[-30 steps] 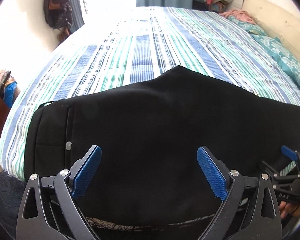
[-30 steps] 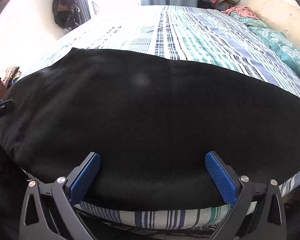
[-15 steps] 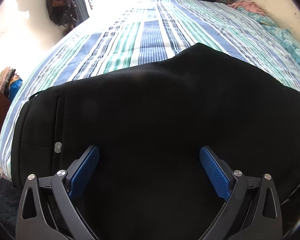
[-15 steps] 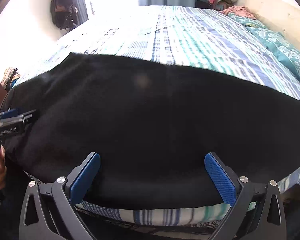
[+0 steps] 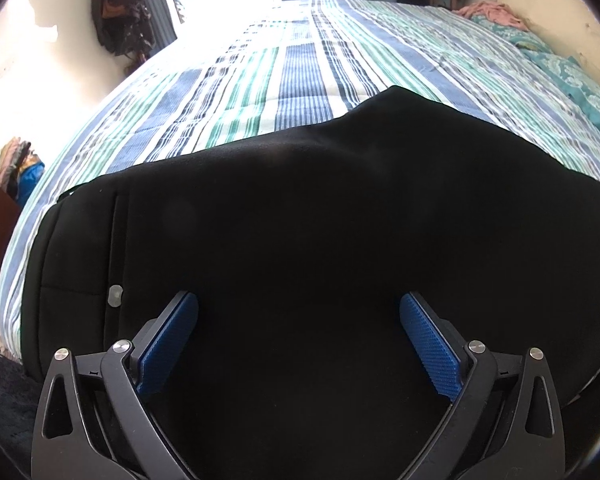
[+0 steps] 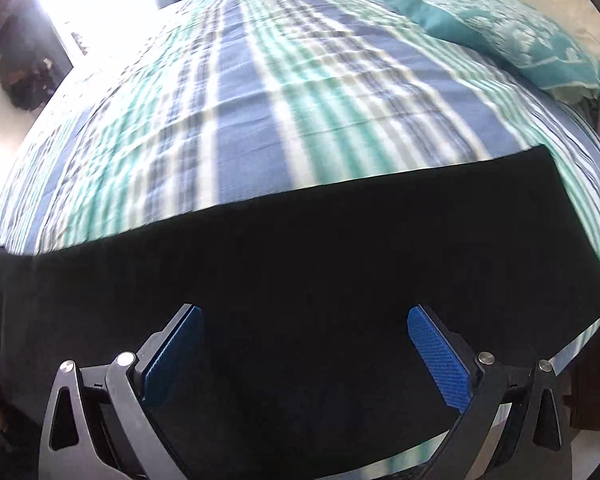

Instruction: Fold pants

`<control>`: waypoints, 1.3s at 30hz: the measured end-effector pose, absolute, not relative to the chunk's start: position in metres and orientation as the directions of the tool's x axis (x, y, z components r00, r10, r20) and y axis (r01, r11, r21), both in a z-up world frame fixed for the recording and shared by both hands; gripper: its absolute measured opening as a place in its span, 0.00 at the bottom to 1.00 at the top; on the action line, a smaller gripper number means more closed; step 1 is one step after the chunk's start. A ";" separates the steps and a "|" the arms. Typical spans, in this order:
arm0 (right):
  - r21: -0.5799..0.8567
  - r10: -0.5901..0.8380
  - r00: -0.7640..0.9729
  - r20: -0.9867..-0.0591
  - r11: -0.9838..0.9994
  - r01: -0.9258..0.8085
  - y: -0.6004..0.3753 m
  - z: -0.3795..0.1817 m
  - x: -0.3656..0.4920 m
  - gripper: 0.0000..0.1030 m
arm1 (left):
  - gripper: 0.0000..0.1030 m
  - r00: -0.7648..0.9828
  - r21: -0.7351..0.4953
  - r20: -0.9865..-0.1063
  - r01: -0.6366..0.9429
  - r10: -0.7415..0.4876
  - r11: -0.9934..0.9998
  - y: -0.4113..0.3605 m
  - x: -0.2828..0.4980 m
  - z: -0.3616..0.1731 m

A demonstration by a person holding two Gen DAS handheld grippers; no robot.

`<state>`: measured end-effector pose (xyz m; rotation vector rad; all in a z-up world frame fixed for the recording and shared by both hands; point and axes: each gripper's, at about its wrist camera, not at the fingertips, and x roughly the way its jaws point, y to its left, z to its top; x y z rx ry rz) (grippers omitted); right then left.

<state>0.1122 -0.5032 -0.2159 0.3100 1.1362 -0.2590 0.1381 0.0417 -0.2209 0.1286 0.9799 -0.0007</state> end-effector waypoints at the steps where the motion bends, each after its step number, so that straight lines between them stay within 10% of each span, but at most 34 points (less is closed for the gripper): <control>1: 0.103 -0.067 0.400 -0.914 0.916 0.388 -0.524 -0.215 0.110 0.99 | 0.98 0.557 0.110 -0.828 0.059 0.058 0.992 0.041 0.139 -0.221; 9: -0.048 -0.311 0.377 -0.873 0.822 0.568 -0.645 -0.194 0.077 0.95 | 0.99 0.557 0.119 -0.828 0.052 0.070 0.992 0.039 0.140 -0.222; 19: 0.308 -0.179 0.679 -0.712 0.789 0.531 -0.619 -0.152 0.019 0.95 | 0.99 0.546 0.097 -0.836 0.054 0.051 0.994 0.041 0.143 -0.220; 39: 0.501 -0.019 0.728 -0.686 0.713 0.491 -0.677 -0.175 -0.039 0.95 | 0.98 0.559 -0.016 -0.828 0.077 -0.056 0.997 0.030 0.135 -0.154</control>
